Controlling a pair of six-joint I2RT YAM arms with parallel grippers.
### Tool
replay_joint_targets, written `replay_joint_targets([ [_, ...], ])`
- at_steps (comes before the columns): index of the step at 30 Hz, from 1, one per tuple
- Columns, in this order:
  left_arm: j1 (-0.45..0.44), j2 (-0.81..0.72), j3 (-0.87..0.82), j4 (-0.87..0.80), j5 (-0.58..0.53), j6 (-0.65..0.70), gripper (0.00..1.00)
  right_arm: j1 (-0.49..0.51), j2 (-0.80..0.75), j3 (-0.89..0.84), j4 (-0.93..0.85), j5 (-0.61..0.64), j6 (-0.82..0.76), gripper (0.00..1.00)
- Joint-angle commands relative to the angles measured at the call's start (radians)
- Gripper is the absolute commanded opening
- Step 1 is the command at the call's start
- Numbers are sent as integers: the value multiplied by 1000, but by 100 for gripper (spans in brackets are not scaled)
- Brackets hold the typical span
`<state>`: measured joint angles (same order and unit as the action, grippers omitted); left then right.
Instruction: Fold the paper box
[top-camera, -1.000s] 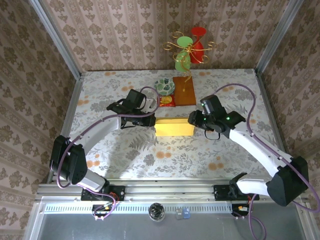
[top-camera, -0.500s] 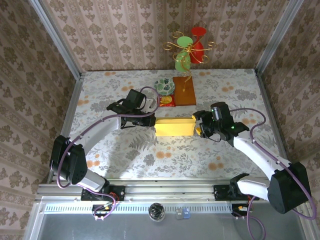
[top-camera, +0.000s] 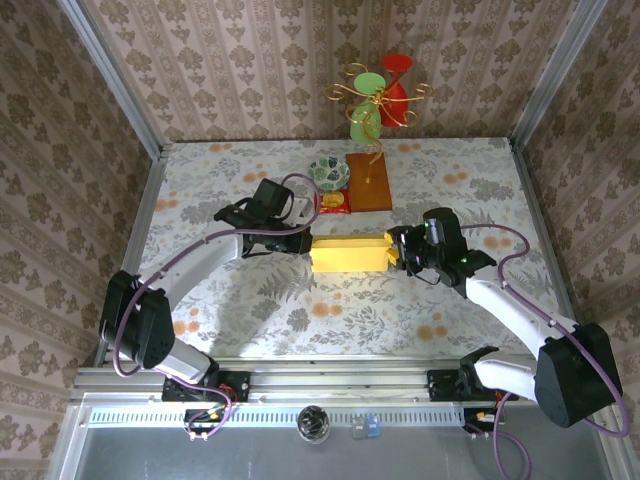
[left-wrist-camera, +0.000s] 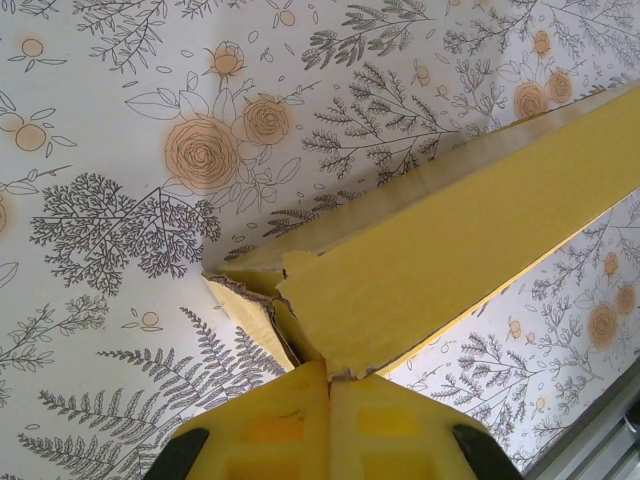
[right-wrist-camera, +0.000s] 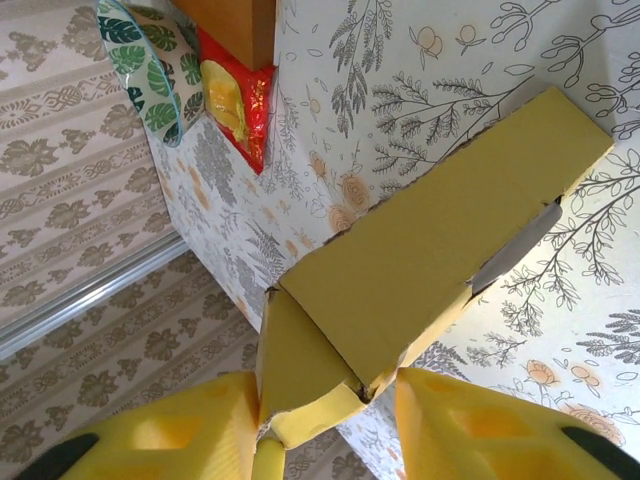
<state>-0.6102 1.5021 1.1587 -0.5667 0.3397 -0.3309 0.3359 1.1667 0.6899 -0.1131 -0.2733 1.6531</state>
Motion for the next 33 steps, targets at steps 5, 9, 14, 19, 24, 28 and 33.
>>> replay_joint_targets([
  [5,-7,-35,-27,-34,8,-74,12,-9,21,-13,-72,9,-58,35],
  [9,17,-87,-43,-2,23,-148,28,-11,25,-18,-105,14,-73,35],
  [14,50,-136,-56,34,65,-267,37,-14,34,-20,-123,17,-79,32],
  [19,69,-122,-58,52,102,-356,40,-15,43,-18,-138,16,-82,30],
  [24,78,-78,-57,59,120,-373,40,-14,45,-16,-145,16,-82,30],
  [28,81,-51,-64,91,138,-388,40,-14,42,-18,-149,16,-82,30],
  [33,82,-36,-85,130,146,-400,39,-14,39,-21,-149,16,-82,29],
])
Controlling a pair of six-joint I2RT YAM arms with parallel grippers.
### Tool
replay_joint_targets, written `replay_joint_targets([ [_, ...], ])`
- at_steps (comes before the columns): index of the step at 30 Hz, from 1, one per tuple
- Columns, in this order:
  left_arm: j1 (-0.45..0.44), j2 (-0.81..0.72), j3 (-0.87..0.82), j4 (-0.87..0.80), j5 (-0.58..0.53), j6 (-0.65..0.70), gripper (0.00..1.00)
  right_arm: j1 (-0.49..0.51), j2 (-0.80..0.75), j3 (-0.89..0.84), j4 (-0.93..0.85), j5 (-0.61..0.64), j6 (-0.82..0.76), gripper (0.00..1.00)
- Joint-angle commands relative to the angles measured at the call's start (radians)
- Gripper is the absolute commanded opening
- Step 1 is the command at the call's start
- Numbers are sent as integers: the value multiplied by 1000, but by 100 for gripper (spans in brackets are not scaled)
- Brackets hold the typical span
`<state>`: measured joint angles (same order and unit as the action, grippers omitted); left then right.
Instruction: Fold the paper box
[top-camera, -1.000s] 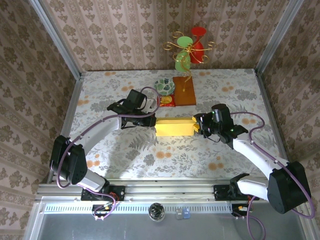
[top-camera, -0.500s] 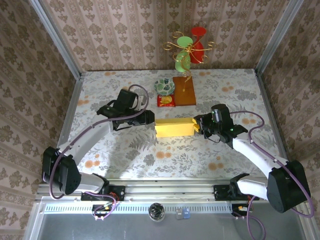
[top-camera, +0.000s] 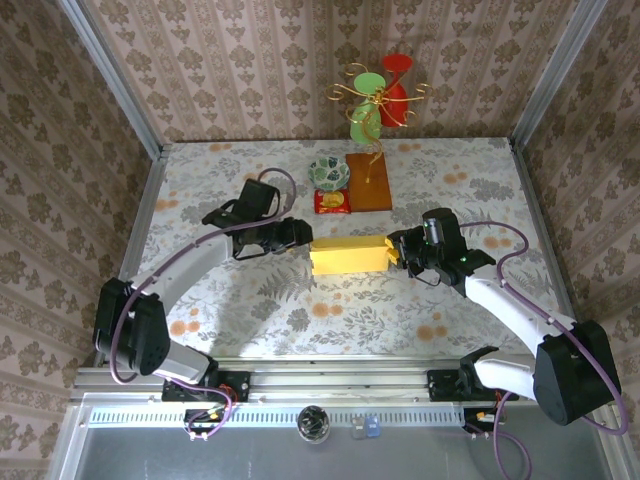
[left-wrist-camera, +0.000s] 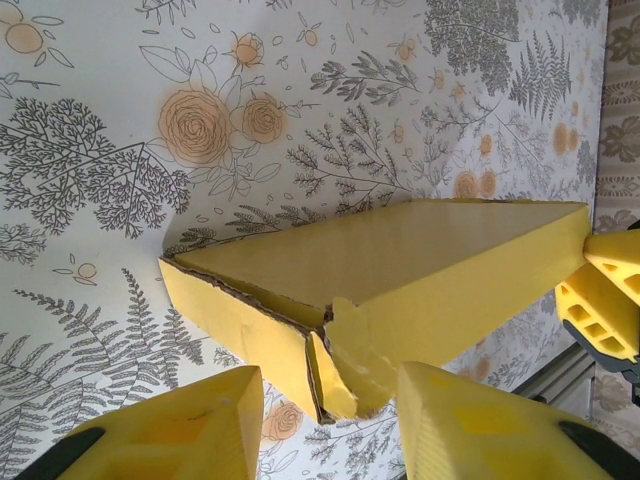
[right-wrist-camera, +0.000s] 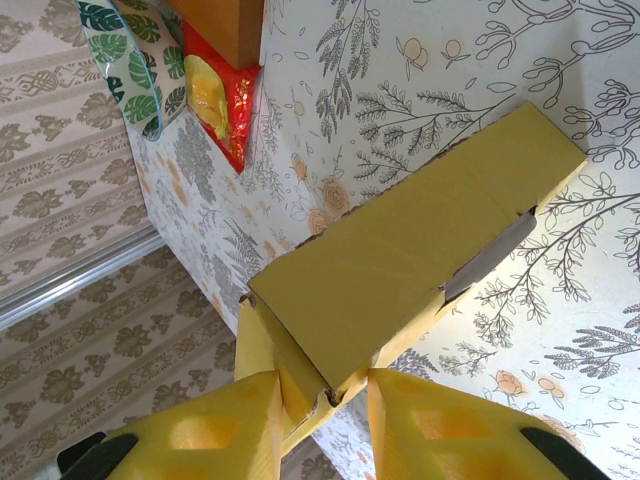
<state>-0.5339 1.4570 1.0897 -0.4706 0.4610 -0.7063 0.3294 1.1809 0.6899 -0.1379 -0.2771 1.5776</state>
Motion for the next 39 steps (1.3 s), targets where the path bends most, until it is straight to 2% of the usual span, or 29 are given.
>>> replay_joint_targets([
  [1,6,9,-20,41,27,-28,39,-8,25,-21,-123,19,-5,29],
  [6,6,11,-45,66,44,-42,33,-9,29,-21,-120,18,-4,29],
  [21,14,3,-96,68,34,-22,28,-8,29,-15,-152,21,-8,29],
  [33,11,10,-161,75,30,11,24,-12,49,-5,-322,34,-34,31],
  [39,-22,29,-181,64,-3,60,20,-18,81,10,-394,35,-52,30],
])
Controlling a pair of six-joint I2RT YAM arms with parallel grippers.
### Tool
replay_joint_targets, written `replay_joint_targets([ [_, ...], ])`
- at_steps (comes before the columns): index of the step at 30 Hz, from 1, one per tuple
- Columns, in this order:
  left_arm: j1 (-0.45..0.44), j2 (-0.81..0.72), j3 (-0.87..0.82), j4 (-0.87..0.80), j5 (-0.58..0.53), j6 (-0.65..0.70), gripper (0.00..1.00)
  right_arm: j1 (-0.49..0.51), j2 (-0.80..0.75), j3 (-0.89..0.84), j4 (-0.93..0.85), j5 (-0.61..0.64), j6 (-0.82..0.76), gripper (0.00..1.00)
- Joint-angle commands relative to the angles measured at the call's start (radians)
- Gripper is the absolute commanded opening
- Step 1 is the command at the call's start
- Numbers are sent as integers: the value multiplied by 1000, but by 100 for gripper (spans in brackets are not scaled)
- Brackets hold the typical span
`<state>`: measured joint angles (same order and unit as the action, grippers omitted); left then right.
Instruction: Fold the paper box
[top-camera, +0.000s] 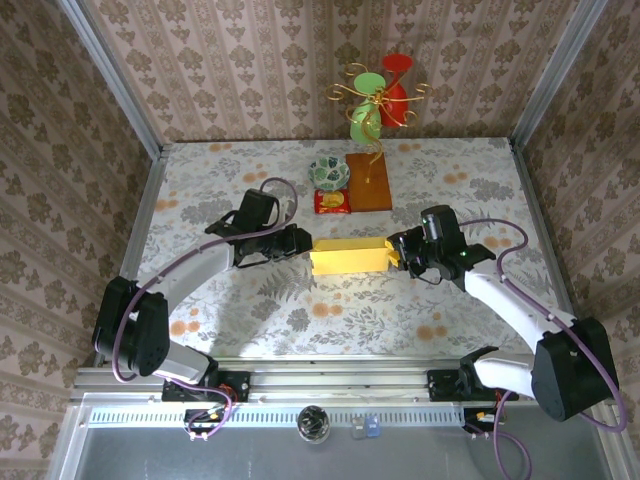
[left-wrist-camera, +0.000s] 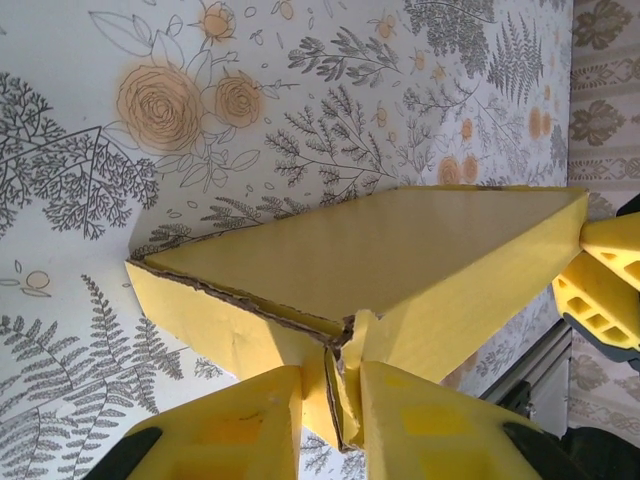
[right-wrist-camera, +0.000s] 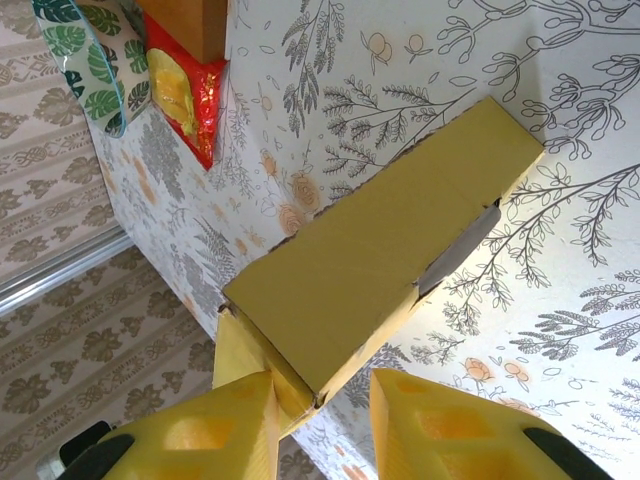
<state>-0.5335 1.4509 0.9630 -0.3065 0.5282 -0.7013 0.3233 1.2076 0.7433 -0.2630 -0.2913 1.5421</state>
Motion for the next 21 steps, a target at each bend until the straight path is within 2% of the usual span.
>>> replay_joint_targets([
  [1,-30,42,-60,-104,-79,66,19,-11,59,-43,-269,47,-17,29],
  [10,-57,26,-101,-103,-143,104,14,-12,43,-29,-284,28,-16,30],
  [12,-57,13,-100,-99,-153,106,14,-12,31,-13,-280,24,-25,35],
  [14,-57,4,-95,-97,-158,109,13,-14,9,1,-206,9,-14,44],
  [17,-58,-5,-89,-96,-163,113,13,-15,-38,2,-111,7,55,58],
  [21,-62,-20,-86,-95,-169,118,12,-15,-86,-2,-75,14,158,70],
])
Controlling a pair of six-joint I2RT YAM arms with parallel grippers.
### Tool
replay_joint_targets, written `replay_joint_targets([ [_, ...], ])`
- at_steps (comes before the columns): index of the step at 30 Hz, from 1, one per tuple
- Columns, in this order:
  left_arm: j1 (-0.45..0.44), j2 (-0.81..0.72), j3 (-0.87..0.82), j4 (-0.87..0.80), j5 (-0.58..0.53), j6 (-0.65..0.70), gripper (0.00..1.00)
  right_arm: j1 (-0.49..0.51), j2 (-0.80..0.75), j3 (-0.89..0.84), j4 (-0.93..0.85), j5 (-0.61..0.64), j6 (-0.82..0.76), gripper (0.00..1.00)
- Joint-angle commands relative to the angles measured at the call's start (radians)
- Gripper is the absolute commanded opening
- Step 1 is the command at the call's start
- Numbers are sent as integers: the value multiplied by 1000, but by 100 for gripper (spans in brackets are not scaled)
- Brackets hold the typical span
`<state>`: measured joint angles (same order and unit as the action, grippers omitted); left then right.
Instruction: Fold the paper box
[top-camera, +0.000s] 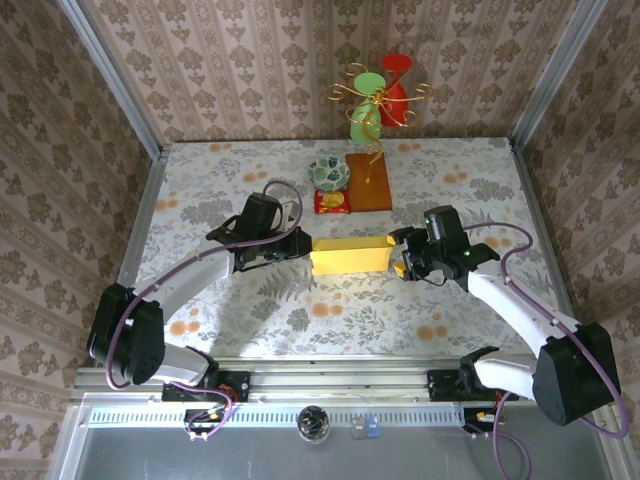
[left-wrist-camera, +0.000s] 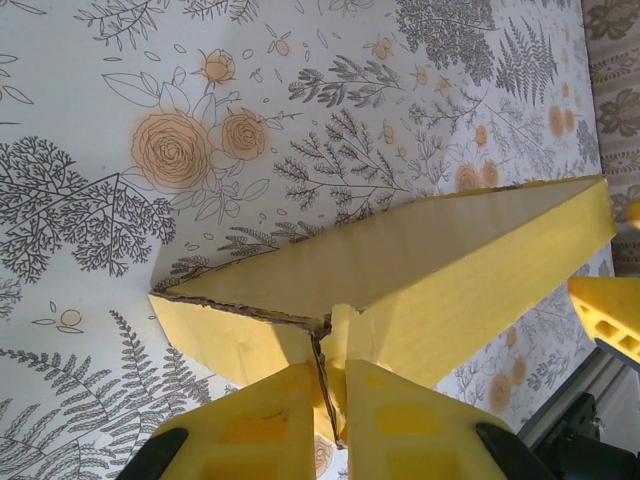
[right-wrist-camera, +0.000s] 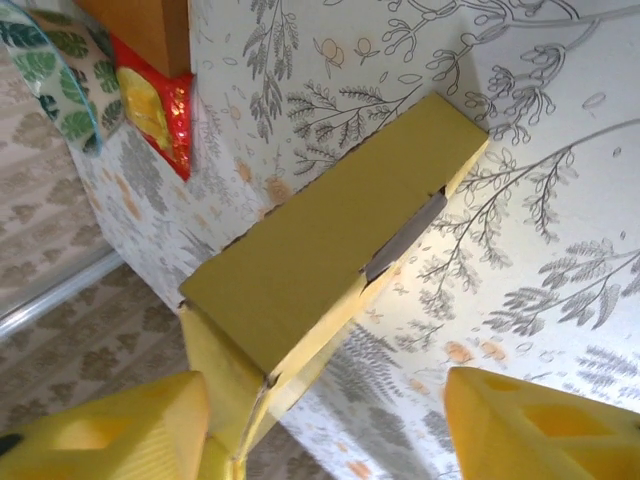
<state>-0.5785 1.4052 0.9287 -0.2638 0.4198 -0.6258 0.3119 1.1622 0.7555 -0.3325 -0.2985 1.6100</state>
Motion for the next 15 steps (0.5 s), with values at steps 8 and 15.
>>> replay_joint_targets([
  [8,-32,22,-45,-126,-68,44,12,-3,34,-28,119,-38,235,87],
  [15,-48,13,-54,-110,-87,44,12,-4,156,-40,239,-91,270,76],
])
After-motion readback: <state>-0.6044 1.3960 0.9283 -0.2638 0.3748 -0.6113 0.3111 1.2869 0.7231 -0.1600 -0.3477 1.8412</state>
